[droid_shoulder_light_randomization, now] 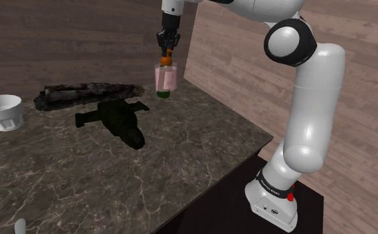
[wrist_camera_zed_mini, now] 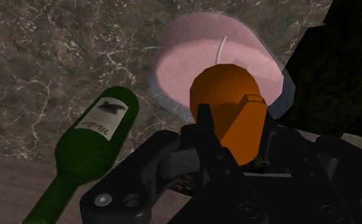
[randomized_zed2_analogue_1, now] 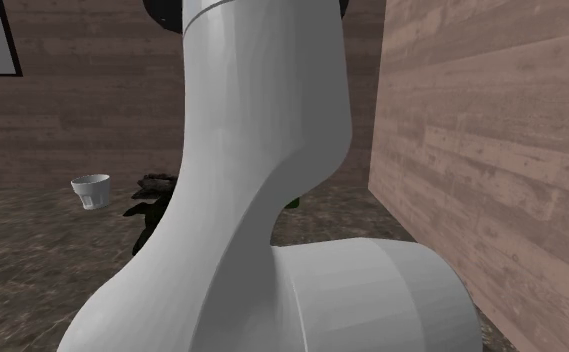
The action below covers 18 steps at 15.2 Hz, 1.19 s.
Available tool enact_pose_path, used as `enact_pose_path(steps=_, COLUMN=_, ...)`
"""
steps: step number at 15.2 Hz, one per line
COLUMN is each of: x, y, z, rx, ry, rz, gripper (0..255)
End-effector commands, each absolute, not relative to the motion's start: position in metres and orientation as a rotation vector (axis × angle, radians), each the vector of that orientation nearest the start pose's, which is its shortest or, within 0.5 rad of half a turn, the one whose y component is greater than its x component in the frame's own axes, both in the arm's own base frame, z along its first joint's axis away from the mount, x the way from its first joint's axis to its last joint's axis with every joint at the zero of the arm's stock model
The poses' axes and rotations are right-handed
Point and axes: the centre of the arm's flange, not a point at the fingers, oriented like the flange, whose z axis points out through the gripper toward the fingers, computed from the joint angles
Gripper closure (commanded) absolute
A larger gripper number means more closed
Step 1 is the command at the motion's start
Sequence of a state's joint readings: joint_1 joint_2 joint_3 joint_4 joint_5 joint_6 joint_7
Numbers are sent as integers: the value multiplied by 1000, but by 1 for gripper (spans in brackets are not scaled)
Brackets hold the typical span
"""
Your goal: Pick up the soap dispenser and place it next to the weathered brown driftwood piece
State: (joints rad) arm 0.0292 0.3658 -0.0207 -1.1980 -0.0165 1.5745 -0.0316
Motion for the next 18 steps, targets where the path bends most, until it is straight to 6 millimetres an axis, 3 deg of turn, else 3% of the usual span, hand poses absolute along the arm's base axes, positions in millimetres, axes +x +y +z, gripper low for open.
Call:
enact_pose_path(steps=1, x=671, y=8, z=569, rx=-3165, ry=-66, rz=-18, gripper=255)
enact_pose_path(steps=18, x=671, y=8, z=479, rx=-3165, ry=-66, rz=-18, gripper=255)
